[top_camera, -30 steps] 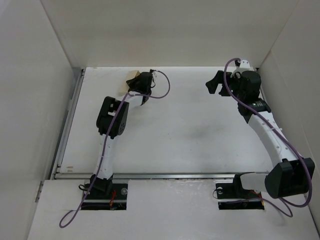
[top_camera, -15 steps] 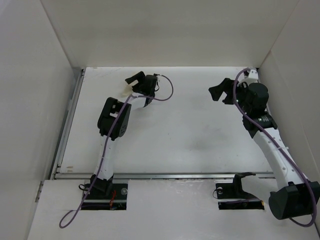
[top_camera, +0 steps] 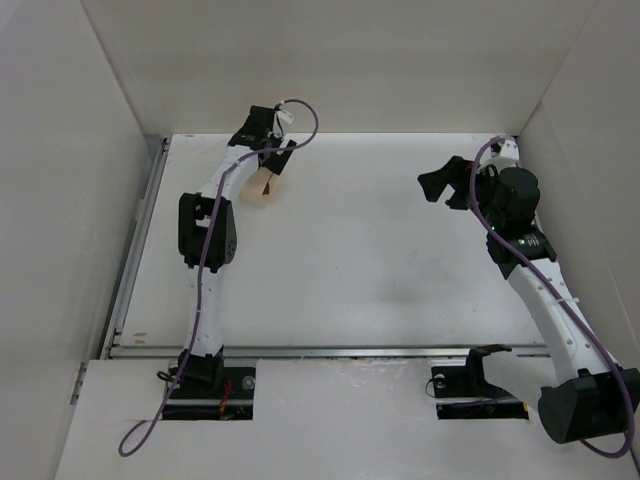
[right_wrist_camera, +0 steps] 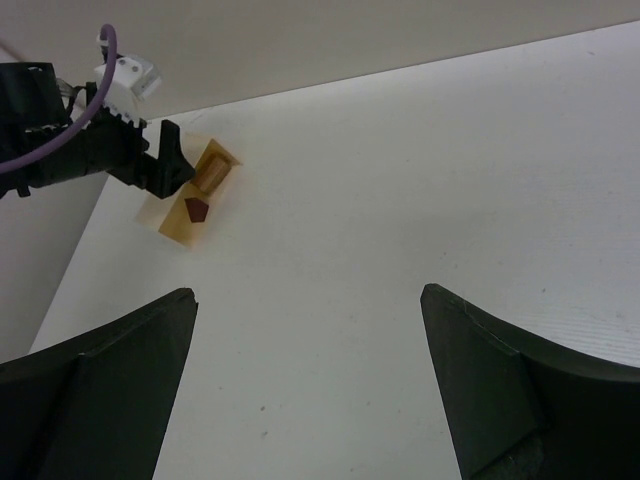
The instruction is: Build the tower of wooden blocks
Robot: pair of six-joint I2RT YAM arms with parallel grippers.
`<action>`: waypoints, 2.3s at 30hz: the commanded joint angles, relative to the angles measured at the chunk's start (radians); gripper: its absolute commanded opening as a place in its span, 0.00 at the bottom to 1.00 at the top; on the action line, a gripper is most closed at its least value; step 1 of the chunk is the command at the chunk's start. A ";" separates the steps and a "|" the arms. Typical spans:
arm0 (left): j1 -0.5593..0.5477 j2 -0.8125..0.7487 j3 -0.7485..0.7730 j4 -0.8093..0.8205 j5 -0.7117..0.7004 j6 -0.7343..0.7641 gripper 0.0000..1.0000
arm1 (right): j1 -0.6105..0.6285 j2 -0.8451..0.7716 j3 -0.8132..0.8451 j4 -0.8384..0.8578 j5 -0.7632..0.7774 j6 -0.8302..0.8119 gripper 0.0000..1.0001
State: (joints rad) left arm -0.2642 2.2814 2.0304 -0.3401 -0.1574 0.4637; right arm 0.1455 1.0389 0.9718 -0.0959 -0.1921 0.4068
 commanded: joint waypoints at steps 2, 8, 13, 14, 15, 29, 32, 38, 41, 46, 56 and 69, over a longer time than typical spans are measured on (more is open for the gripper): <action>0.048 0.058 0.129 -0.175 0.154 -0.108 1.00 | 0.009 -0.019 0.042 0.051 -0.013 0.000 1.00; 0.048 0.049 0.119 -0.198 0.206 -0.099 1.00 | 0.019 -0.019 0.022 0.051 -0.013 0.000 1.00; 0.083 0.058 0.119 -0.235 0.245 -0.134 0.97 | 0.019 -0.042 0.013 0.051 -0.003 0.000 1.00; 0.098 0.058 0.119 -0.244 0.254 -0.134 0.94 | 0.019 -0.051 0.013 0.051 -0.003 0.000 1.00; 0.099 0.058 0.119 -0.253 0.254 -0.148 0.91 | 0.019 -0.051 0.013 0.051 -0.003 0.000 1.00; 0.099 0.004 0.109 -0.261 0.213 -0.146 0.04 | 0.019 -0.060 0.004 0.051 0.006 0.000 1.00; 0.040 -0.028 0.055 -0.205 0.018 -0.096 0.00 | 0.019 -0.060 -0.005 0.051 0.006 0.009 1.00; -0.108 -0.115 -0.232 0.166 -0.427 0.150 0.00 | 0.019 -0.060 -0.005 0.051 0.006 0.018 1.00; -0.153 -0.126 -0.317 0.281 -0.558 0.234 0.00 | 0.019 -0.060 -0.015 0.051 0.006 0.018 1.00; -0.190 -0.126 -0.381 0.464 -0.668 0.320 0.00 | 0.019 -0.071 -0.024 0.051 0.006 0.018 1.00; -0.159 -0.126 -0.239 0.177 -0.471 0.097 0.00 | 0.019 -0.099 -0.035 0.051 0.016 0.018 1.00; 0.285 -0.044 -0.041 -0.217 0.615 -0.316 0.00 | 0.028 -0.065 -0.044 0.051 -0.033 0.058 1.00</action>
State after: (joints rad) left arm -0.0353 2.2211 1.9606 -0.4446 0.1226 0.2569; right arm 0.1600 0.9638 0.9207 -0.0959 -0.1959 0.4419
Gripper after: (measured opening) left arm 0.668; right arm 0.995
